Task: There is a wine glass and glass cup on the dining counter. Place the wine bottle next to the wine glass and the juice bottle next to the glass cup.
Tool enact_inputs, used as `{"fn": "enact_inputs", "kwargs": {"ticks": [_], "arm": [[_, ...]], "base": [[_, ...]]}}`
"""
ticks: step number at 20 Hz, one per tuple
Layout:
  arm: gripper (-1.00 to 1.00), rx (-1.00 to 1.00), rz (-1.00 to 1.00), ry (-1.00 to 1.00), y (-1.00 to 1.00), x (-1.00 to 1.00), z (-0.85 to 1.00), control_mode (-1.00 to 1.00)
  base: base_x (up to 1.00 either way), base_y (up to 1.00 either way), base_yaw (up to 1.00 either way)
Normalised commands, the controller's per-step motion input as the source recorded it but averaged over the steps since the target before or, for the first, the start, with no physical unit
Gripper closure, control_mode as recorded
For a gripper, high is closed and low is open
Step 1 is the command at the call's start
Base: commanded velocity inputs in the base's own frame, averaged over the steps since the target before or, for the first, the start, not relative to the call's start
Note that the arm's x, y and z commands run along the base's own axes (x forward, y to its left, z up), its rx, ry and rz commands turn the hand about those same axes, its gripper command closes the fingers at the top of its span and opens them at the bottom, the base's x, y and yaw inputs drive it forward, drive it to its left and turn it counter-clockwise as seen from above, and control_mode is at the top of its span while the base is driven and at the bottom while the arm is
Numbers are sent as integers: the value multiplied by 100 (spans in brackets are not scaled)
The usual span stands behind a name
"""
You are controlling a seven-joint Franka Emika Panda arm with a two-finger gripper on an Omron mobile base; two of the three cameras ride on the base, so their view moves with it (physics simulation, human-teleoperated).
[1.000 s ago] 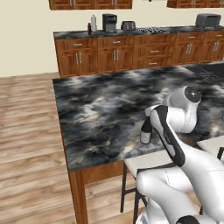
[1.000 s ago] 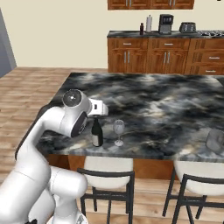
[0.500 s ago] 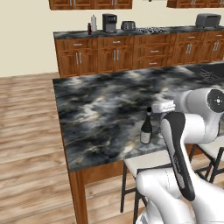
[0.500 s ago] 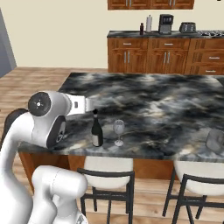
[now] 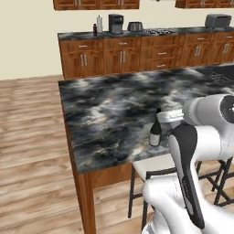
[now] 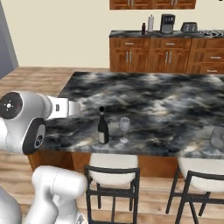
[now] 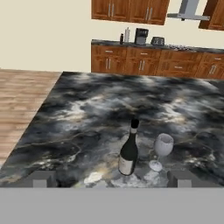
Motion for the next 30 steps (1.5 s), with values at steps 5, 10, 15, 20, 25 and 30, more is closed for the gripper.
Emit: {"fn": "enact_inputs", "kwargs": {"ticks": [5,10,15,20,25,30], "arm": [[-100,0,0,0,0,0,0,100],[-100,0,0,0,0,0,0,100],[-100,0,0,0,0,0,0,100],[-100,0,0,0,0,0,0,100],[-100,0,0,0,0,0,0,100],[-100,0,0,0,0,0,0,100]], "base": [[-83,100,3],[-19,100,0],[67,100,-1],[100,100,-6],[100,96,-8],[100,64,-13]]}}
